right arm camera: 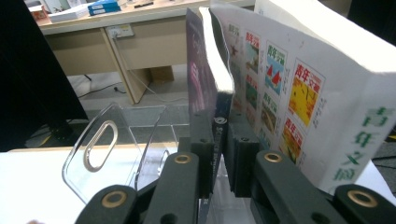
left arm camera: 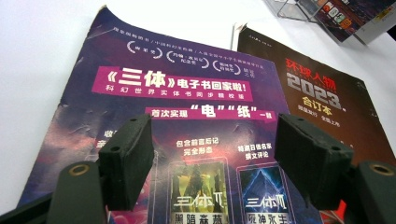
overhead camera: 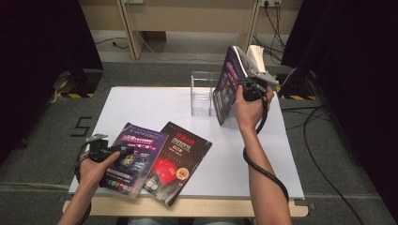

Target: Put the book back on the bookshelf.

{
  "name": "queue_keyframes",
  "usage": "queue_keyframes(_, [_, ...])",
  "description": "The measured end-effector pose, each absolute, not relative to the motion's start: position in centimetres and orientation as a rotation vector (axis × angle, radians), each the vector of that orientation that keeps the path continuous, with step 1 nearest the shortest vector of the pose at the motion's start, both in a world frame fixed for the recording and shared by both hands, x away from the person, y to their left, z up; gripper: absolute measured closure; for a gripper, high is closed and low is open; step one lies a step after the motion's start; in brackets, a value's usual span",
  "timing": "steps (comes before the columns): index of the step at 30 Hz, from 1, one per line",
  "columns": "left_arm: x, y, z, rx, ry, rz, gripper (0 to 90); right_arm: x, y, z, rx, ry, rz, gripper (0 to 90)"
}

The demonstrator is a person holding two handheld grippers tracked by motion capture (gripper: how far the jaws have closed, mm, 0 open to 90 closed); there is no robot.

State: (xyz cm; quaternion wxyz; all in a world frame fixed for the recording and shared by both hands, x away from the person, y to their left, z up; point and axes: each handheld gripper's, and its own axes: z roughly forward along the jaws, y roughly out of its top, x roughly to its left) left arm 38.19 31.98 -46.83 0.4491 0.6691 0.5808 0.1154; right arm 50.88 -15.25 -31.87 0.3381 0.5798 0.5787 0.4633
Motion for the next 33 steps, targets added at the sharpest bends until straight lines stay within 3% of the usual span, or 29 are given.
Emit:
queue_keyframes(9, [38.2, 32.0, -46.8, 1.654, 1.437, 0.286, 27.4, 51.4, -15.4, -31.8, 1.506, 1.505, 1.180, 81.0])
queue_keyframes(22, [38.2, 31.9, -46.8, 1.657, 1.434, 0.286, 27.4, 50.5, -15.9, -32.5, 1.495, 1.531, 1.142, 63.6])
queue_keyframes(33, [38.2, 31.8, -46.8, 1.658, 1.435, 0.289, 27.4, 49.2, -16.1, -32.8, 1.493, 1.549, 1.155, 60.7])
